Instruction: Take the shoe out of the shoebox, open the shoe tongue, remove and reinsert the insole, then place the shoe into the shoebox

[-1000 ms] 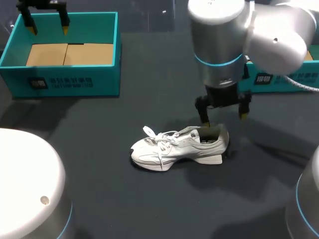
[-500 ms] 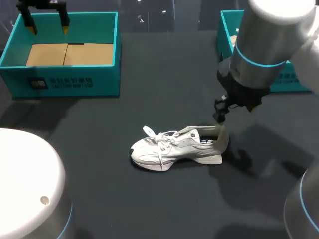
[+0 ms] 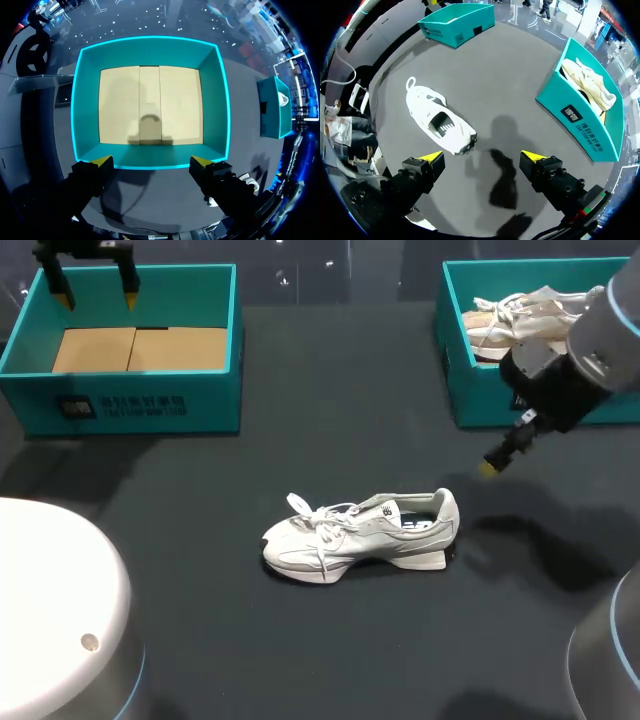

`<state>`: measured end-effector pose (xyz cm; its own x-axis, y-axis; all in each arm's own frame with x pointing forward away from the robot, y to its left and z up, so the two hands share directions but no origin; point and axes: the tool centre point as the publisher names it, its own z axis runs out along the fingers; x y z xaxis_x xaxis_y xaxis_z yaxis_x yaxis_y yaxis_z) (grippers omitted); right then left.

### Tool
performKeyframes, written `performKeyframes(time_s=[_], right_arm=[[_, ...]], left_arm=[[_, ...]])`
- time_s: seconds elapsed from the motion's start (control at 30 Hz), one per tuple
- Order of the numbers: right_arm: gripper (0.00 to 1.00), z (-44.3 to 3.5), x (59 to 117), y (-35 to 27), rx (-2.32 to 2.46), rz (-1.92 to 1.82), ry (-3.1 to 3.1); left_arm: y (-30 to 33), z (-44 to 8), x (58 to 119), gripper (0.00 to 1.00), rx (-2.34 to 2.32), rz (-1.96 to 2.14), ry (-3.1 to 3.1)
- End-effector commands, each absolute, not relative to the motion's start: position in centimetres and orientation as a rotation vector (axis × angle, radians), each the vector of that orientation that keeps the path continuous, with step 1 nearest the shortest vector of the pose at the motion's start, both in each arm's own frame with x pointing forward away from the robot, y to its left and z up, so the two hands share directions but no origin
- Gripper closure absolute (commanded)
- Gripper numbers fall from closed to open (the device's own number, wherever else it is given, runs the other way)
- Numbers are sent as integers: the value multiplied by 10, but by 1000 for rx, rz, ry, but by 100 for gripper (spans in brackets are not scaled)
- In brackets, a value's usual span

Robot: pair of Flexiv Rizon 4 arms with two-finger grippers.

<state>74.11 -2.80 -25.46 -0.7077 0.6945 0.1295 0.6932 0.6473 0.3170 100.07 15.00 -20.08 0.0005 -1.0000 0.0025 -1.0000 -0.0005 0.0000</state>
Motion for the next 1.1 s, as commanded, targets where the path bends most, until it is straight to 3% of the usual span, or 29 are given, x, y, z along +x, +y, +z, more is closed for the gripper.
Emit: performKeyframes(time_s=[0.03,0.53,1.1], right_arm=[[0,-259,738,-38,606,1711,2982],[0,-290,724,-57,201,1903,2688],[0,-308,725,-64,222,1829,2547]], left_arm=[[150,-201,1001,0,2221,2,-2220],[150,-201,1001,0,2221,2,-2220],[150,-201,1001,0,2221,2,-2220]])
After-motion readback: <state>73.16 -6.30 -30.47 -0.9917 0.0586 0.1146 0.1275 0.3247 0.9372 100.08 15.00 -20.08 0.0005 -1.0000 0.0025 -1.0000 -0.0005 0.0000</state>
